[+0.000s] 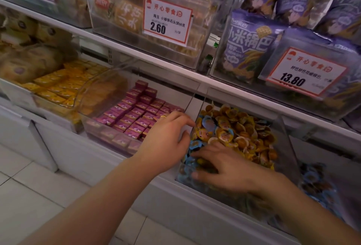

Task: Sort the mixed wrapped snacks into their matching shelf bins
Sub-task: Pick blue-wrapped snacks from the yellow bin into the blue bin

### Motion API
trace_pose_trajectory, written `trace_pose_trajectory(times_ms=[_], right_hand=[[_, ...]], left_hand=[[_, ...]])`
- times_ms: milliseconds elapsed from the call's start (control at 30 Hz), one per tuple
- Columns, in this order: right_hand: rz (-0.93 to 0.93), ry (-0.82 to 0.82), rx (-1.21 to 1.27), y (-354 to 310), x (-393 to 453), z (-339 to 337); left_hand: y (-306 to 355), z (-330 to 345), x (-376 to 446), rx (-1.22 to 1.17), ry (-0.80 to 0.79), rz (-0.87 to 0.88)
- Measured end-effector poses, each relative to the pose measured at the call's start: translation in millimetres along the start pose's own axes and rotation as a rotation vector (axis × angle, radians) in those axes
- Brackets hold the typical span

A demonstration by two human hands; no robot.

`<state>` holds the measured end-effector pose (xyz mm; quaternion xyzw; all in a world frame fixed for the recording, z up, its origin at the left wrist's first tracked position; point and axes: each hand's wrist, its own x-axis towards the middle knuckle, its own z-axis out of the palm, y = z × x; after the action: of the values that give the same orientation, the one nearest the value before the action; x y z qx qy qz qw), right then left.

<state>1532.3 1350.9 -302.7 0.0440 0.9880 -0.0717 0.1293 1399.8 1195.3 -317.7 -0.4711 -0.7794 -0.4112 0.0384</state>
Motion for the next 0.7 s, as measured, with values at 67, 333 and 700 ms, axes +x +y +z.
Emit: trace_pose_trajectory(times_ms=[67,333,700], right_hand=[[0.052,-0.057,-0.052,-3.3,6.6,4.0],[0.092,0.119,0.114,-7.6,23.5,11.1],[-0.008,0.088,0.261,-4.4,3.3,9.5]], left_hand=[[1.1,2.0,2.2,0.003,0.012,-0.019],[1.8,0.4,0.7,-0.004,0.019,-0.018],[3.3,-2.0,-0.3,0.01,0.013,0.004]])
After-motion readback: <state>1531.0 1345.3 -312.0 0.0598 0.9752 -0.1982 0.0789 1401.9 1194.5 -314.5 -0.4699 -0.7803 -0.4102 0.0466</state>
